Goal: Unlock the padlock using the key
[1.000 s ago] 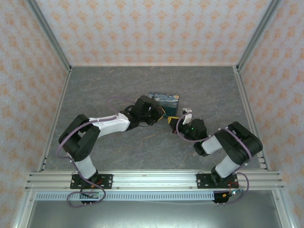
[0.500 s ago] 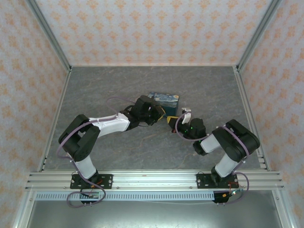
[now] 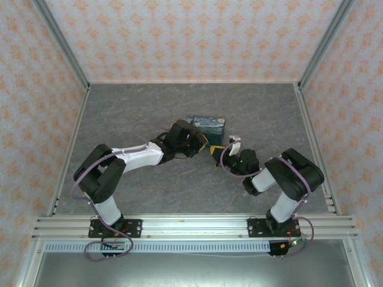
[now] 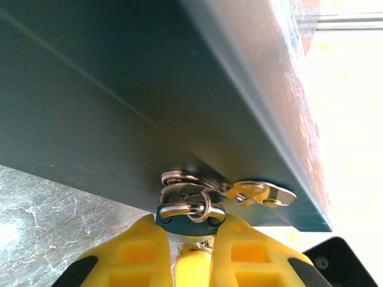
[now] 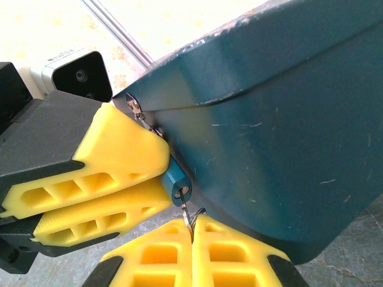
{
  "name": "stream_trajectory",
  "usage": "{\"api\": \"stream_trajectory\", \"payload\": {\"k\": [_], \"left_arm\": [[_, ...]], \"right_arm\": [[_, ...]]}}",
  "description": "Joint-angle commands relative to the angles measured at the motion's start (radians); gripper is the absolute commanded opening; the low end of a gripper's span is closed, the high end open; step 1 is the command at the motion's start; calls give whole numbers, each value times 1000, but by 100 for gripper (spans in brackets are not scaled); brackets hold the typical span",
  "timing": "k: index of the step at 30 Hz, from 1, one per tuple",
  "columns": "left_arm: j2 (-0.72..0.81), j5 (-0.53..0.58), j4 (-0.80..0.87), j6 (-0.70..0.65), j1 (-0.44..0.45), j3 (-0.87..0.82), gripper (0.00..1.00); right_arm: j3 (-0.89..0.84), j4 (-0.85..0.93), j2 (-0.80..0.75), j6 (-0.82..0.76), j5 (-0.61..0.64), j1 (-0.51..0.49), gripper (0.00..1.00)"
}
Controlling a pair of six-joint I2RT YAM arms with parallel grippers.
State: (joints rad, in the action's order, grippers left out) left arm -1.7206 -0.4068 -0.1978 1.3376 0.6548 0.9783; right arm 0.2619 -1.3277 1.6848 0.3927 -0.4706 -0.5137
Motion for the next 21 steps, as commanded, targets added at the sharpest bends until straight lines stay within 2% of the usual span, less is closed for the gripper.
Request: {"api": "stream_trajectory", "payload": {"k": [1, 21], "left_arm": [[60, -42, -60, 28, 19, 16, 13], [69, -84, -95, 56, 27, 19, 12]], "right_arm": [[27, -74, 1, -29, -10, 1, 0], [73, -74, 14, -6, -103, 15, 0]]}}
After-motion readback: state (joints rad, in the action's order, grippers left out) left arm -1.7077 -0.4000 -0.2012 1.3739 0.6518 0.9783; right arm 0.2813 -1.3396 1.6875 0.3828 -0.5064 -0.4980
